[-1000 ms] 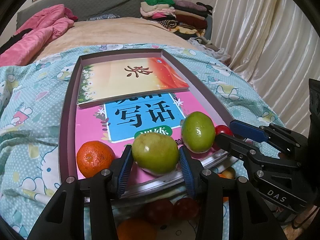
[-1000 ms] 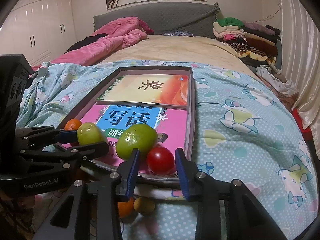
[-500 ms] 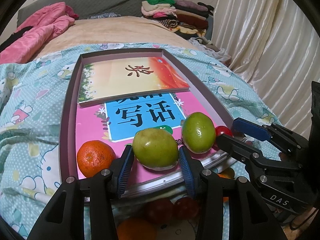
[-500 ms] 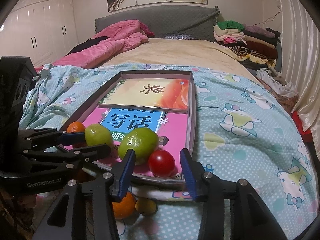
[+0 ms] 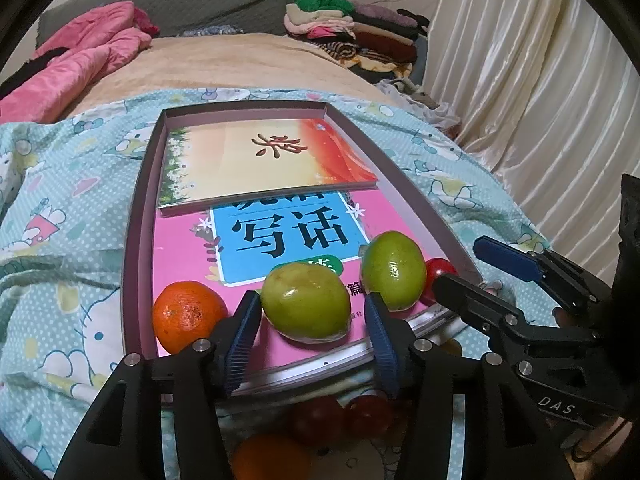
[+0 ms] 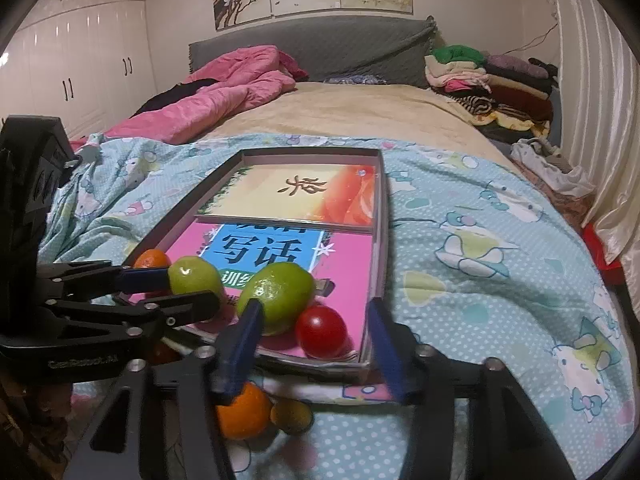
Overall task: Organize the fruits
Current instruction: 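Open the right tool to release the tomato while the left tool releases the apple, then withdraw both open tools from the tray back toward the remaining fruit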
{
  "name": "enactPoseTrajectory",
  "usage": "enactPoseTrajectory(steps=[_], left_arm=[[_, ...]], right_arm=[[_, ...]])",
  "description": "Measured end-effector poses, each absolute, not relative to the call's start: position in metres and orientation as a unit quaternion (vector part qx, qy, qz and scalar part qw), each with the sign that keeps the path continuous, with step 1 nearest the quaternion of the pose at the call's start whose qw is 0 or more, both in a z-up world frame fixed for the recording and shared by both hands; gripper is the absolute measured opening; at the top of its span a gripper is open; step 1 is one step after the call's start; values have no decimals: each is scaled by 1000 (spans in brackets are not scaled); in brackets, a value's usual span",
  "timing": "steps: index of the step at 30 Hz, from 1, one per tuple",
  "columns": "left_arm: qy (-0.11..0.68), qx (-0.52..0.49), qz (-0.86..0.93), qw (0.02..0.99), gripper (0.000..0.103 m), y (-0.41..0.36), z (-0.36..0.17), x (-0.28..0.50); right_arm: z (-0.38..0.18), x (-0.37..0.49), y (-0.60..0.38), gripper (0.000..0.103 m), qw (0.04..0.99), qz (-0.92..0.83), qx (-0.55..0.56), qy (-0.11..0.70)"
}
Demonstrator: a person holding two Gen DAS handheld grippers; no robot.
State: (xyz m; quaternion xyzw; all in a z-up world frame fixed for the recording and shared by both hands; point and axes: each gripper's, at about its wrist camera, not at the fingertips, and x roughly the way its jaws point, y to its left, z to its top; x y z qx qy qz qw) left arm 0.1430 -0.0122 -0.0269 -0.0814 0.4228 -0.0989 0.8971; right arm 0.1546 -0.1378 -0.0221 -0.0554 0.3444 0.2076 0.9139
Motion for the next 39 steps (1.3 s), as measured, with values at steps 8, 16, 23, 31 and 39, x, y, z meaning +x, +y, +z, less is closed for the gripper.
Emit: enactPoseTrajectory(steps=[8,16,23,31,39], left_arm=[[419,-83,-98,899,62,-13,-23,140],[409,-82,-94,904,62,-10,-18,138],[395,-82,-87,911,73,-7,-10,134],[373,-102,-75,919,77,8,5,127],[368,-118,-61,920,78,22,12,118]], right_arm=[[-22,160,-148,64,915,195,-29,351],[-21,158,-146,64,915,200,-33,348],[-19,158,-147,65,916,202,-30,345],[-16,156,-148,70,918,203,-28,339],[-13,155,-150,72,921,200,-24,333]])
